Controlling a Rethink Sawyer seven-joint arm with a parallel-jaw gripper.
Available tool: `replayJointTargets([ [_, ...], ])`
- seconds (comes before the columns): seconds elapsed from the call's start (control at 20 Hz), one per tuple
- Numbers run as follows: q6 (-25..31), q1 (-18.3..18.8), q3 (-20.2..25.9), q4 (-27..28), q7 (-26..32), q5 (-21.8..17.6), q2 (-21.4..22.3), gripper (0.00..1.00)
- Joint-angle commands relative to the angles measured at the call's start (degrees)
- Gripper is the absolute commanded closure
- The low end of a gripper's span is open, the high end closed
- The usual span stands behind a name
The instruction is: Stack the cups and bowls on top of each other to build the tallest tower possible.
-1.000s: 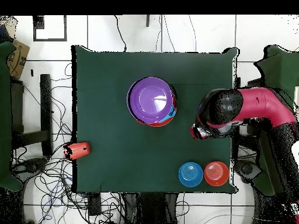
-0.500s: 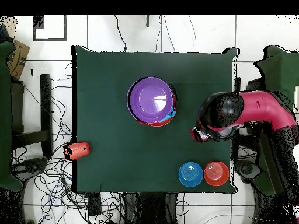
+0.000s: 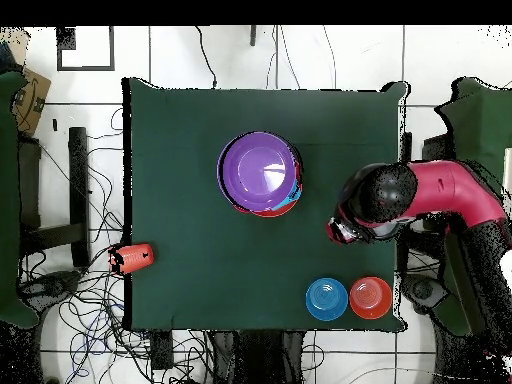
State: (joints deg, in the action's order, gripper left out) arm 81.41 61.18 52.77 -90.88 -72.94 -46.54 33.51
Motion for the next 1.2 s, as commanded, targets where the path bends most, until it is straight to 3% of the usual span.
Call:
replayJointTargets([
  [0.05,-8.49,-1.60,-1.98,-2.36,10.47,-3.70,-1.95,0.00],
  [0.6,-10.40,-3.08,-4.92,-0.97,6.70,-3.66,-2.38,0.00],
  [1.2,-12.65,-0.66,-5.46,-4.72,4.09,-2.73,0.21,0.00],
])
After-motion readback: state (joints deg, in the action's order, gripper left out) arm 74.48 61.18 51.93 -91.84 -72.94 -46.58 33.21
